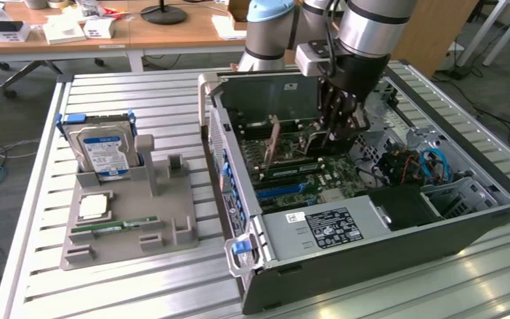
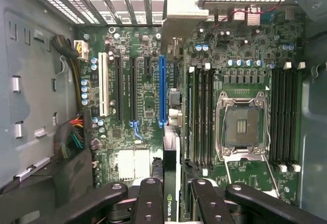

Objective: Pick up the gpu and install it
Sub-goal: 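Insert the gpu into the slot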

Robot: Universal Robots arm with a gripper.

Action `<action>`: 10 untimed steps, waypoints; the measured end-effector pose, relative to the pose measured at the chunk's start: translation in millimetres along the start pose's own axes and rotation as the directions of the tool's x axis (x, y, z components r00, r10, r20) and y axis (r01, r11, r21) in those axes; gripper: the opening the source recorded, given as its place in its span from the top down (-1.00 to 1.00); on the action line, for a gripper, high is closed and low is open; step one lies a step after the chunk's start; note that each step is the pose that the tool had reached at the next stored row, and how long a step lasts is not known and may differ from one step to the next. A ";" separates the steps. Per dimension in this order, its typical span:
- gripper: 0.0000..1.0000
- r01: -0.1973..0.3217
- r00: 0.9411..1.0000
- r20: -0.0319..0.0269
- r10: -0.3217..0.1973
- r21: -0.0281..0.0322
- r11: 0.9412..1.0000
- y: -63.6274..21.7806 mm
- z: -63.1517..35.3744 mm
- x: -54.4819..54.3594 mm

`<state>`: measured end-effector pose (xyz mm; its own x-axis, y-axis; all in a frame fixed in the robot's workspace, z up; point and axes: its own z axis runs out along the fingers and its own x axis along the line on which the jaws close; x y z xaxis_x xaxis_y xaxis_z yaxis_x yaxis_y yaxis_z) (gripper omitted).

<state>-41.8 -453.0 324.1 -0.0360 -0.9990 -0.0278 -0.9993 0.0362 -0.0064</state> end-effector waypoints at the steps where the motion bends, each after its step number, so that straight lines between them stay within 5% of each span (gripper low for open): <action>1: 0.48 0.000 1.000 0.000 0.000 0.000 1.000 0.0 0.9 0.0; 10: 0.48 0.000 1.000 0.000 0.000 0.000 1.000 0.1 6.5 0.2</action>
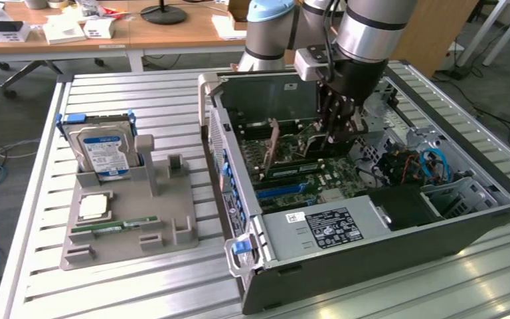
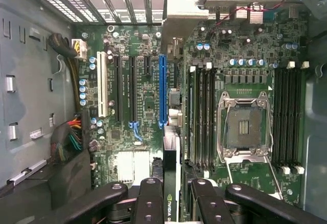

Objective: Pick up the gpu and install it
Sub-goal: 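Insert the gpu into the slot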

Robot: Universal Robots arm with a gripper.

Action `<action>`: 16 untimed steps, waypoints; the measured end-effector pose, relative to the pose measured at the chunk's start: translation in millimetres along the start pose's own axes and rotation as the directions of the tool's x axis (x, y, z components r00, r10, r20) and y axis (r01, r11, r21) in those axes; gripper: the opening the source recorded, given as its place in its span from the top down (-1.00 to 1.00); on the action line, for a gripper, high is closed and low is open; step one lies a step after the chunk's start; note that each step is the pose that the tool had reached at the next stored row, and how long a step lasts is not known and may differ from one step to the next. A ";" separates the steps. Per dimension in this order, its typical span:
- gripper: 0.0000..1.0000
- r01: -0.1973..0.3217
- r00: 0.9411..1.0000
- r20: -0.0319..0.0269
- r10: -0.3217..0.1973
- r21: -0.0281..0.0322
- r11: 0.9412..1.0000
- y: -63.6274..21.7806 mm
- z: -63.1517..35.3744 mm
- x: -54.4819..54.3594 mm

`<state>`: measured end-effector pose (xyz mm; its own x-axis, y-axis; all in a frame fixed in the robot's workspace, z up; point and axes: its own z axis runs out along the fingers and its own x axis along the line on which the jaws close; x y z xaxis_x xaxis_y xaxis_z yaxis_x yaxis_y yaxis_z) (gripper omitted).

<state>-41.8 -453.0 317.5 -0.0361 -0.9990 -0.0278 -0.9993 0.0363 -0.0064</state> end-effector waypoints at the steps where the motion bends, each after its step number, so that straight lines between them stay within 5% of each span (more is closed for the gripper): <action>1: 0.48 0.000 1.000 0.000 0.000 0.000 1.000 0.0 0.5 0.0; 16: 0.48 0.000 1.000 0.000 0.000 0.000 1.000 0.0 7.3 0.2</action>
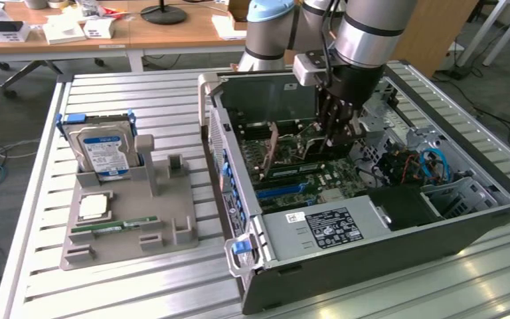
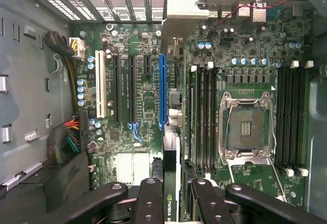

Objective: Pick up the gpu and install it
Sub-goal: 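Insert the gpu into the slot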

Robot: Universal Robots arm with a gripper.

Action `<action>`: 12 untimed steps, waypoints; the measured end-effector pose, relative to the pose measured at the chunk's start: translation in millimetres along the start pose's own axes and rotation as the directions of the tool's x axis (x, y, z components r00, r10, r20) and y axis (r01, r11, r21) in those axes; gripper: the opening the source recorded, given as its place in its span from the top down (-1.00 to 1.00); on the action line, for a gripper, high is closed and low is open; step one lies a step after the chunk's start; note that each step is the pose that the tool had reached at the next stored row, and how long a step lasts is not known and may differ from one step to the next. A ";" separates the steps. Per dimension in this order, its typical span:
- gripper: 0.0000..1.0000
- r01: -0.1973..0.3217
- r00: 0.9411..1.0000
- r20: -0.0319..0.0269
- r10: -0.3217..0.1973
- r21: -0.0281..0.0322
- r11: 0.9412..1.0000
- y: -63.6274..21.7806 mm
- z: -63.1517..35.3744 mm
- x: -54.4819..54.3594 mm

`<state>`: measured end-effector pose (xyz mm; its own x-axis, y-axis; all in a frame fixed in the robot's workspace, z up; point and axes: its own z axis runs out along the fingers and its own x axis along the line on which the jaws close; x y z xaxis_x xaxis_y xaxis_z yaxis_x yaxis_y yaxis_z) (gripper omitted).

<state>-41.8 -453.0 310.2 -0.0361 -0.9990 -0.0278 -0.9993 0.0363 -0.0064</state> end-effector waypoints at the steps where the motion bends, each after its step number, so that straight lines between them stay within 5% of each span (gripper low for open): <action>1: 0.48 0.000 1.000 0.000 0.000 0.000 1.000 0.0 0.5 0.0; 12: 0.48 0.000 1.000 0.000 0.000 0.000 1.000 0.1 8.3 0.3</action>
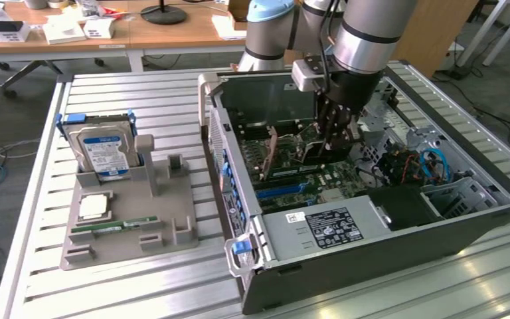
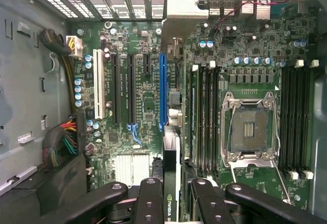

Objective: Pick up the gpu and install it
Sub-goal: 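Insert the gpu into the slot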

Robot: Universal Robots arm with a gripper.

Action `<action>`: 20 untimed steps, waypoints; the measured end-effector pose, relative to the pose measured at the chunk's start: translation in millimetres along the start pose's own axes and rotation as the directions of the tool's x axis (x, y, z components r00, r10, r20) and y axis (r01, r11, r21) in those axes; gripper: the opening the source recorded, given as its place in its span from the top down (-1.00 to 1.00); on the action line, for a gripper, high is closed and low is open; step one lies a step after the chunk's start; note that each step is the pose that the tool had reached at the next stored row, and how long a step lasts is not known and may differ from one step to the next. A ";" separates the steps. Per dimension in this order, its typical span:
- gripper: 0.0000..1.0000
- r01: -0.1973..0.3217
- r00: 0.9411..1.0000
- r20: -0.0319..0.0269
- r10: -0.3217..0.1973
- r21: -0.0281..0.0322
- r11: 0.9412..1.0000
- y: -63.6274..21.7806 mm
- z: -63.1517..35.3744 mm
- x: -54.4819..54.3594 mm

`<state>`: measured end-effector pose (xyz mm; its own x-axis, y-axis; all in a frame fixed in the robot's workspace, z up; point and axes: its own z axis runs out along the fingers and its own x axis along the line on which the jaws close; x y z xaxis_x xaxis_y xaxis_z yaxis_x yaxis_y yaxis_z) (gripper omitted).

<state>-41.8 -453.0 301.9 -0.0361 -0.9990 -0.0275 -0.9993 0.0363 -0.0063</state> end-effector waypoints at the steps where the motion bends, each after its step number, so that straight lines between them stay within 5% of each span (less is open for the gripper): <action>1: 0.48 0.000 1.000 0.000 0.000 0.000 1.000 0.0 0.1 0.0; 20: 0.48 0.000 1.000 0.000 0.000 0.000 1.000 0.8 4.8 -0.7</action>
<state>-42.5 -452.2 297.1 -0.0361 -0.9990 -0.0278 -0.9993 0.0363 -0.0064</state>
